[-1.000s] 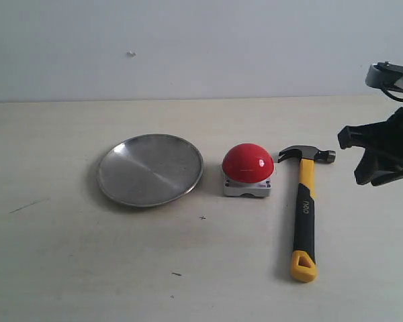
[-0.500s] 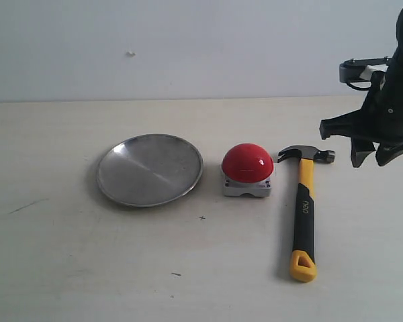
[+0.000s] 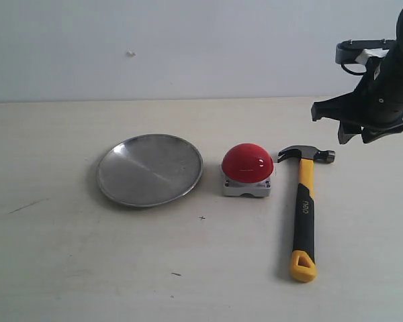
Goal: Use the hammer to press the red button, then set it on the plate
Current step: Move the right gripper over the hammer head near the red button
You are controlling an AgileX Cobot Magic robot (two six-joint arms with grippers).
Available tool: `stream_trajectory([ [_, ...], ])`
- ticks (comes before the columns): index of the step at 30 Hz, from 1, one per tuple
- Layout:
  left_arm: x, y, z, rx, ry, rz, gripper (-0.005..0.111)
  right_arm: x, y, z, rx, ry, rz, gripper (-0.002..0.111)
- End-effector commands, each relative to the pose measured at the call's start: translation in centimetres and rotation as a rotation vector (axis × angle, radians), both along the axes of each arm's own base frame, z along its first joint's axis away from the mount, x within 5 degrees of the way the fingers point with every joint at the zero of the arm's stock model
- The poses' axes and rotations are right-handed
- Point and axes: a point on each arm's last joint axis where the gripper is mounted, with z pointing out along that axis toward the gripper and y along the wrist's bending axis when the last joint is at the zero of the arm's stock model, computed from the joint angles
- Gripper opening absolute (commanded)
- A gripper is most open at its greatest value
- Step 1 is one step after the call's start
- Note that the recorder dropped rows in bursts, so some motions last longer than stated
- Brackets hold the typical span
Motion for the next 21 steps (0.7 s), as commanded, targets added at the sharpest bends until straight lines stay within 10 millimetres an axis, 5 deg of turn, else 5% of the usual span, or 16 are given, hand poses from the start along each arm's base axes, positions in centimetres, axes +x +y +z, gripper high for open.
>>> stream_trajectory([
  [1,-0.1,0.0,0.0,-0.008,-0.007,0.001,0.0,0.4,0.1,0.4,0.0,-0.039,0.006,0.04],
  [16,-0.1,0.0,0.0,-0.008,-0.007,0.001,0.0,0.9,0.5,0.6,0.051,-0.105,-0.011,0.04],
  [21,-0.1,0.0,0.0,-0.008,-0.007,0.001,0.0,1.1,0.8,-0.7,0.114,-0.044,-0.063,0.045],
])
